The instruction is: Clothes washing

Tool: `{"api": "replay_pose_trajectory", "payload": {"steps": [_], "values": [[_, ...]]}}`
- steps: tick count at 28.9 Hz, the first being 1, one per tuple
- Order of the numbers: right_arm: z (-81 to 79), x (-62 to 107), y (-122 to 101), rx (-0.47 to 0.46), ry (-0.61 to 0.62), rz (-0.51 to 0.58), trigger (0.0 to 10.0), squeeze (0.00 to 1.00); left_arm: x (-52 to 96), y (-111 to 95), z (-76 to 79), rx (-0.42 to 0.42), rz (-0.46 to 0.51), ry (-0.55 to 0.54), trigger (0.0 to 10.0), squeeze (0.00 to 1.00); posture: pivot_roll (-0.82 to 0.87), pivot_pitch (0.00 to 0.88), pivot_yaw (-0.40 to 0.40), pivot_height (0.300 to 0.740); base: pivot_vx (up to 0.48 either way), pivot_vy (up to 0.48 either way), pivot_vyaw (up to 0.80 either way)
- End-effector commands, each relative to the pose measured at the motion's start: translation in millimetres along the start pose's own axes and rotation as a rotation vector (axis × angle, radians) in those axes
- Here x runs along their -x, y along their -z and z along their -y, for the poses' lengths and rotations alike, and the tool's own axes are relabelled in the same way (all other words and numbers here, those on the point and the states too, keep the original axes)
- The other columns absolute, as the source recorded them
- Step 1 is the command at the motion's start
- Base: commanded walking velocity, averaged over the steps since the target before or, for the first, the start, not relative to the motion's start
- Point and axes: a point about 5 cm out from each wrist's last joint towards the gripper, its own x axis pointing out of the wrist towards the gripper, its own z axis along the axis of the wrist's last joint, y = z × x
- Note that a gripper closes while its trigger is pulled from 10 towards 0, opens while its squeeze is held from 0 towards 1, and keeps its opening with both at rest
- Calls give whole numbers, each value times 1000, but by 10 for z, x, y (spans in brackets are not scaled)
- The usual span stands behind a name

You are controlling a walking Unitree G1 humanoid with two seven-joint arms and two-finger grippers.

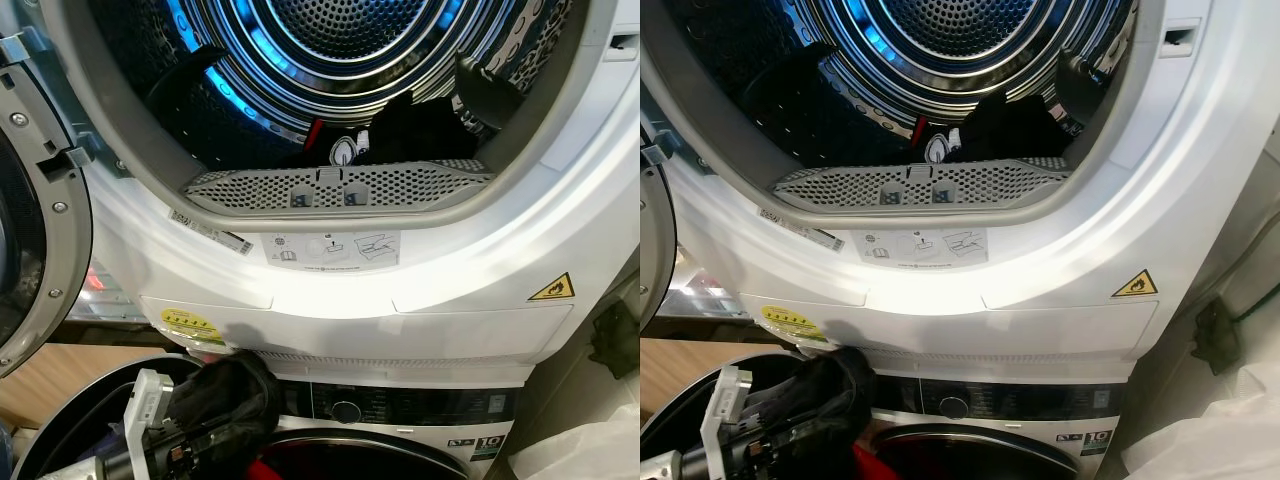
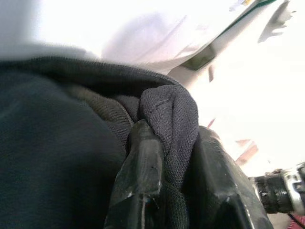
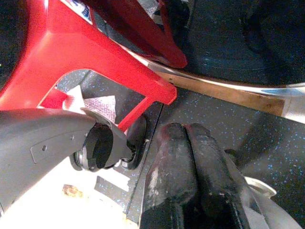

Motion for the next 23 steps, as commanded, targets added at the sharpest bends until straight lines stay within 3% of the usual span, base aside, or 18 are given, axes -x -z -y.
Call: {"api": "replay_pose_trajectory", "payload": {"steps": [1,7,13,23], "values": [[-50,-11,-21,-10,-13,-1,10000,0,11,-89,31,-32,-3,34,0,0,107,0,120,740,0,0,0],[-48,-16,-51,-4,-13,4,10000,0,-23,-211,52,-70,-55,135,0,0,111,0,116,740,0,0,0],[-50,-19,-64,-4,-14,7,10000,0,-146,-326,64,-138,-130,239,0,0,113,0,115,740,0,0,0],[-59,-22,-75,-23,-7,12,10000,0,-561,-541,203,-206,-136,481,0,0,98,0,124,740,0,0,0]]}}
